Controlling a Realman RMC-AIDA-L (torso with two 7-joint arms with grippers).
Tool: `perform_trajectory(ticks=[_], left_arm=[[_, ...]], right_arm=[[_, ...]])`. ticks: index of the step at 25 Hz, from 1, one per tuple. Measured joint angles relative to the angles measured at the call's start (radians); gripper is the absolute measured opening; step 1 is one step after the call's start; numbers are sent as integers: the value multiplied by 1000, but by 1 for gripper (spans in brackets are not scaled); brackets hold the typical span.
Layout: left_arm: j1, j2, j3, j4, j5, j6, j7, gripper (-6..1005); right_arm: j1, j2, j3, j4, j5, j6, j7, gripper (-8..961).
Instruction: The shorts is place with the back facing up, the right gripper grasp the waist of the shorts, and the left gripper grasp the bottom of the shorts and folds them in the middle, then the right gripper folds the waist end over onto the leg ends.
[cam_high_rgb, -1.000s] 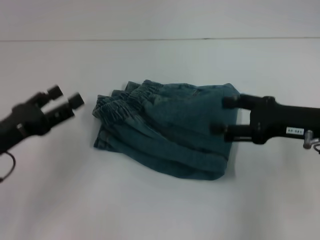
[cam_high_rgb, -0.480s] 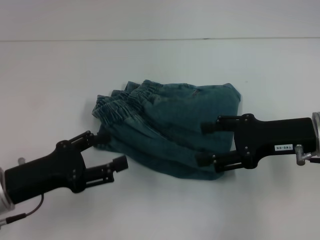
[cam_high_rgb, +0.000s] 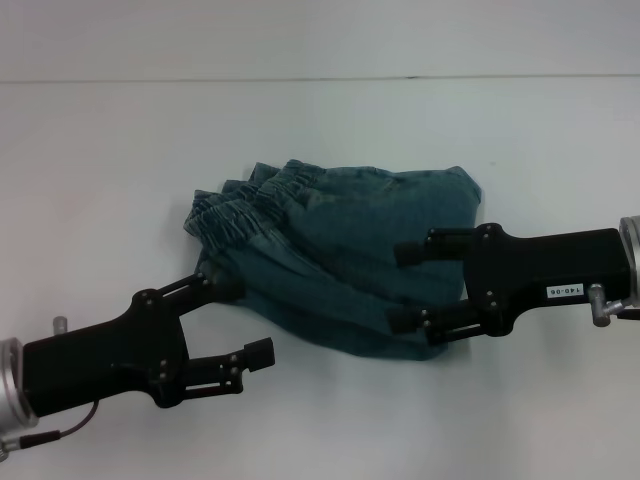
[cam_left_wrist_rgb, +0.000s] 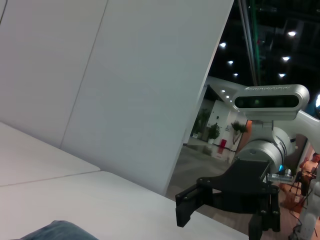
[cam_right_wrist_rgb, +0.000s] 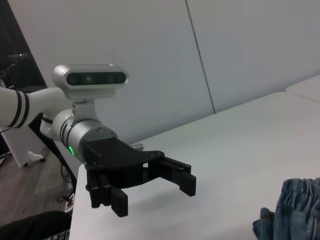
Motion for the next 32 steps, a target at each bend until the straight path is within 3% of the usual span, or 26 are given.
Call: perform_trajectory(ticks=[32], left_arm=[[-29,-2,-1,-18,-4,32,-14,920]], right_arm=[[-4,3,37,6,-4,11,-4,915]])
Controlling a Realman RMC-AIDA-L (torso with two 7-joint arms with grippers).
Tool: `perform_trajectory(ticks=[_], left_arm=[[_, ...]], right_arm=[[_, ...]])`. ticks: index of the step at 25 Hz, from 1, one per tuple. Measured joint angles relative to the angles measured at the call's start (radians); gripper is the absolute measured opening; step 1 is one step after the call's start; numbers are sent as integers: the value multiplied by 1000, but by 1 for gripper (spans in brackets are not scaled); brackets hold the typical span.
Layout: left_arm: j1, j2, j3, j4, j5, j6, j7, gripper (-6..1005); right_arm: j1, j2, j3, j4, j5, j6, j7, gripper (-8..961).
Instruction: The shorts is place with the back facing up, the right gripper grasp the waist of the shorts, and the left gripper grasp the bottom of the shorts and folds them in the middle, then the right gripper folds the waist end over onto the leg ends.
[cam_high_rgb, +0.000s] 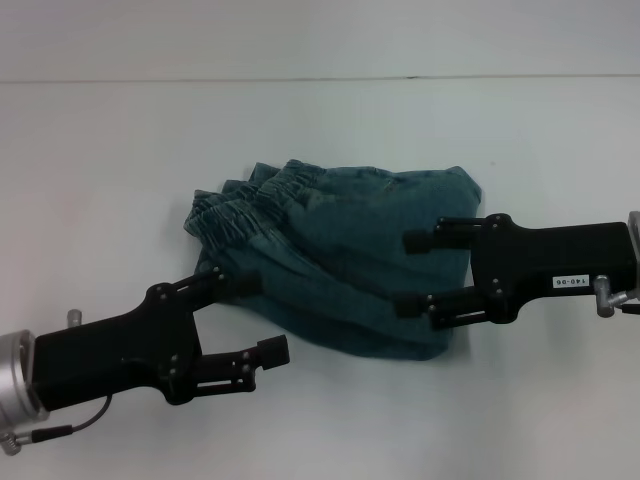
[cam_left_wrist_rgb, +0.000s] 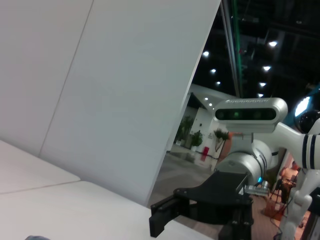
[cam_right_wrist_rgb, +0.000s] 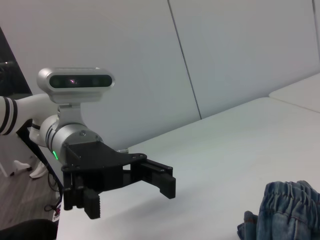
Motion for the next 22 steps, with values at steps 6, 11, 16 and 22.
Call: perform_trajectory(ticks=[6,11,16,22], left_arm=[[-12,0,0,-5,-4,8,-18,920],[-25,1,2,-10,-4,6,-22,919],[-41,1,2,-19,-3,4,-23,919],[-51,1,2,-20,-1,1,-24,919]], right_arm=[[5,2,1,-1,-22,4,3,915],[7,5,1,3,-25,19,-2,915],[6,6,1,5,-26,22,0,915],[5,6,1,5,-26,23,0,915]])
